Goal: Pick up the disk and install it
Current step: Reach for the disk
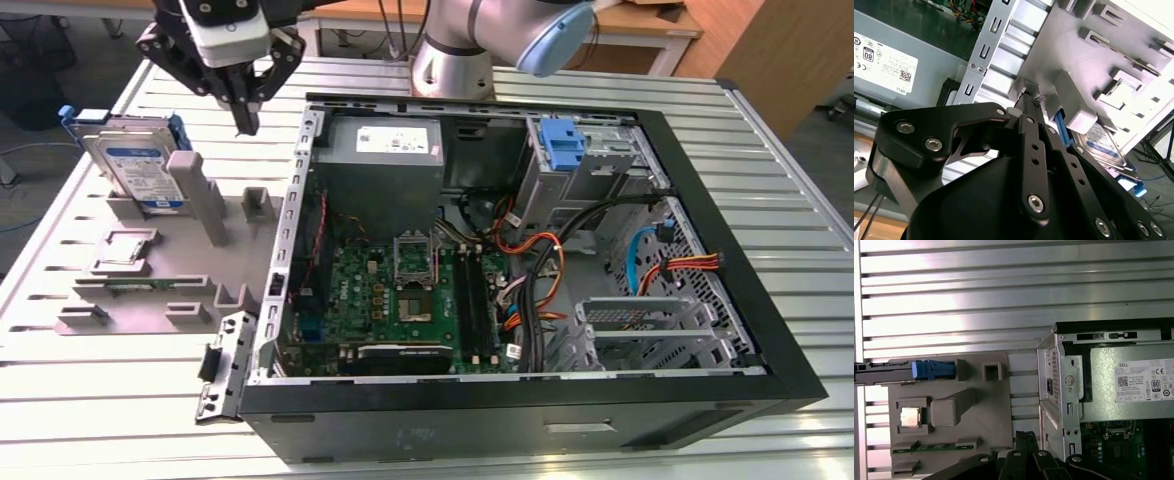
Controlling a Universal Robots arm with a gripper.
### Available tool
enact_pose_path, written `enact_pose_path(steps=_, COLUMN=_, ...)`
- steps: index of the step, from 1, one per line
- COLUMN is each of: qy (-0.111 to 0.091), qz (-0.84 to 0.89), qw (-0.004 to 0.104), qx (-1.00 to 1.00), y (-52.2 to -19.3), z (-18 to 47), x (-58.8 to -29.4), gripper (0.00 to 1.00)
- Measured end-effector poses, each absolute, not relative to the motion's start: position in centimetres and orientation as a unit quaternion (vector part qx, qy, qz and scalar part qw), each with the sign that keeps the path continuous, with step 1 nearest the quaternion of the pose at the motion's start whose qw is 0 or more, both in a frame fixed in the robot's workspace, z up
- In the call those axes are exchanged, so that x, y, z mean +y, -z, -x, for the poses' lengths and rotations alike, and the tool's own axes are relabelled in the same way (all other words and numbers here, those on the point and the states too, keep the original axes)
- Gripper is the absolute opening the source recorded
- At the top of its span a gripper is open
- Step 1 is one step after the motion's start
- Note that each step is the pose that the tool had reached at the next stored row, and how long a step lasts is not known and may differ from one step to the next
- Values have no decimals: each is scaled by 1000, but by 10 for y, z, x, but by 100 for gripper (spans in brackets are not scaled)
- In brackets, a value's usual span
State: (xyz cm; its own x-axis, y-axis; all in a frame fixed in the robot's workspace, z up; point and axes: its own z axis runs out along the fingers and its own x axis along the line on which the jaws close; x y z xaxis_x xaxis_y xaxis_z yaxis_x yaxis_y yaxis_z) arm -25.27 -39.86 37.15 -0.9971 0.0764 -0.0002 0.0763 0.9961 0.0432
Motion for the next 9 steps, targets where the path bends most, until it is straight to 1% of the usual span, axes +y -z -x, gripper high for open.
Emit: enact_pose_path(steps=9, qy=-22, qz=-38, qw=1, qx=999, y=-371, z=255, x=-398, gripper=10)
